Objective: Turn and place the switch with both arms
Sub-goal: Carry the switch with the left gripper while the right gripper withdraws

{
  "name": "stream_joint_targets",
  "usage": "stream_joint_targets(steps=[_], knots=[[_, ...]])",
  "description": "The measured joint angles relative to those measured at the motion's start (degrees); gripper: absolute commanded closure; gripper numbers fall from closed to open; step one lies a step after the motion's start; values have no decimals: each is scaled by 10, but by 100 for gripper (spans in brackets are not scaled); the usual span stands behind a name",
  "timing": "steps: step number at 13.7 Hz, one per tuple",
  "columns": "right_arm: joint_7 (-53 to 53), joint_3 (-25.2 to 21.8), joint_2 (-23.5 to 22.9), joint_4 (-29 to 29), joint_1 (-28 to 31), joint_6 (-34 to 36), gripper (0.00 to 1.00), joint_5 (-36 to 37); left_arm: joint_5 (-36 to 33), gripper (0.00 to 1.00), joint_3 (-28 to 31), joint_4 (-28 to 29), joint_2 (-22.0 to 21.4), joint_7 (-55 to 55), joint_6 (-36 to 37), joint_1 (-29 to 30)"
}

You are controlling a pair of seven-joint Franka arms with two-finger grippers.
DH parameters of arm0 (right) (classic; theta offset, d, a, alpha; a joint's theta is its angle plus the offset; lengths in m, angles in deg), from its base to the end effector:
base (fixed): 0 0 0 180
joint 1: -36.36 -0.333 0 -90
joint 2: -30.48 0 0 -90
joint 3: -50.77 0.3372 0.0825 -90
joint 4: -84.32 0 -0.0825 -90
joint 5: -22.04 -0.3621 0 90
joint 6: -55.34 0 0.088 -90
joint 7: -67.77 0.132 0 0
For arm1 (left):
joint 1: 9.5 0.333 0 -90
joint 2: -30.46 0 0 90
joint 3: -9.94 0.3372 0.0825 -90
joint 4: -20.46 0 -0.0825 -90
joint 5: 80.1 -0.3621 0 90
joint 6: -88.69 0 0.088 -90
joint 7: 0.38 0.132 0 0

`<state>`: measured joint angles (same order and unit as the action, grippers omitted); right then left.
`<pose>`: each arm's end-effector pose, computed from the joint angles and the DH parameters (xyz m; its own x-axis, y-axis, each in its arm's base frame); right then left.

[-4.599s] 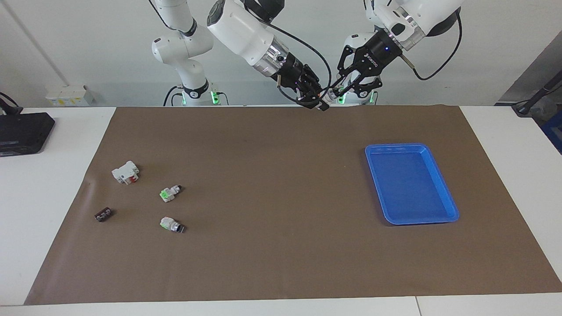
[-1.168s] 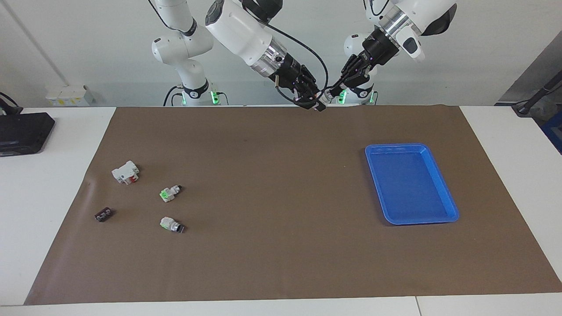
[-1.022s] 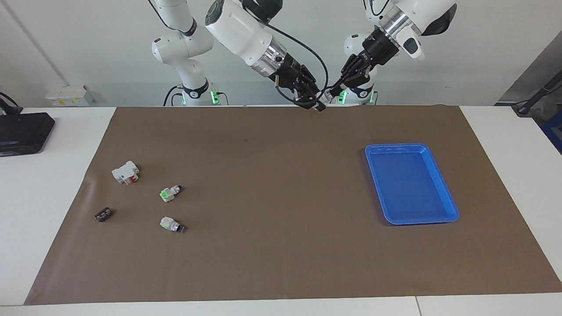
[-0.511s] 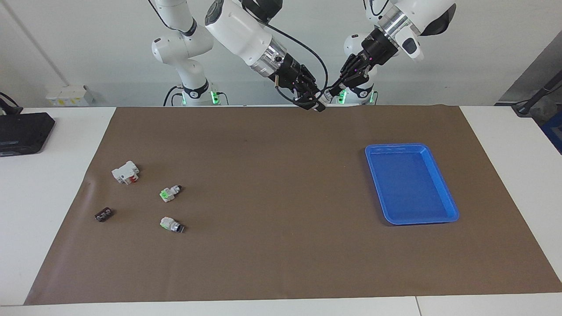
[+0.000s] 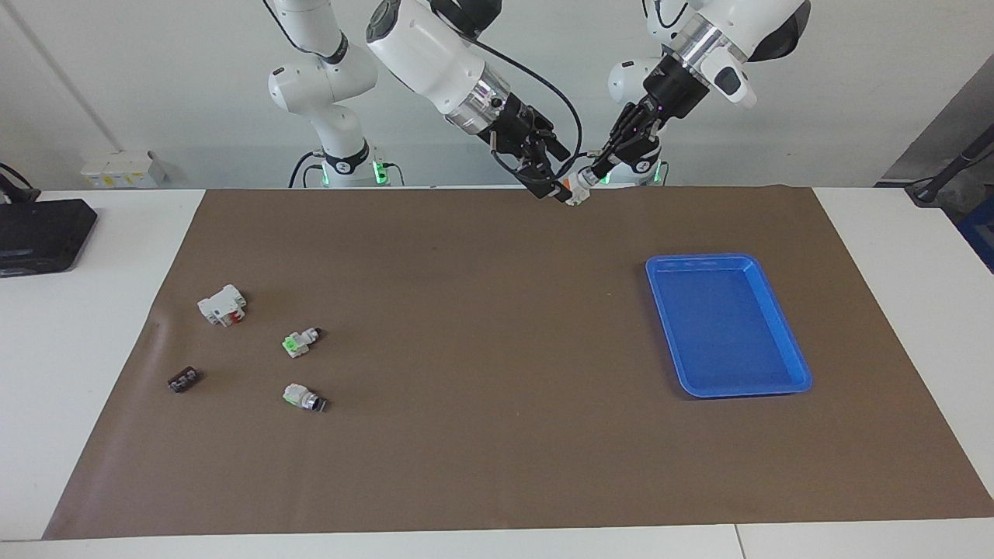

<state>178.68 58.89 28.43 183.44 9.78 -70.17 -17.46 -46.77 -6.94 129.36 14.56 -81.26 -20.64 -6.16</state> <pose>0.4759 0.3714 0.6068 -0.0210 -0.7266 -0.6867 -0.9972 0.0646 -0.0379 0.4494 -0.1828 0.6465 0.3140 0.8425 -0.4377 0.9338 -0.1906 0.3029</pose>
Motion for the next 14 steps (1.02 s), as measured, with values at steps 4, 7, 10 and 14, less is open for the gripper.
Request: stream_joint_targets(steps=[4, 7, 10, 14], knots=[[-74, -2, 29, -2, 20, 78, 0, 96, -72, 100, 2, 24, -1, 156, 23, 83], [-211, -3, 33, -1, 56, 126, 0, 193, -113, 100, 3, 48, 0, 331, 21, 154], [-391, -4, 33, -1, 97, 167, 0, 272, -155, 100, 4, 73, 9, 484, -2, 198], [-622, -7, 37, -1, 186, 191, 0, 288, -213, 100, -1, 82, 76, 621, -59, 201]])
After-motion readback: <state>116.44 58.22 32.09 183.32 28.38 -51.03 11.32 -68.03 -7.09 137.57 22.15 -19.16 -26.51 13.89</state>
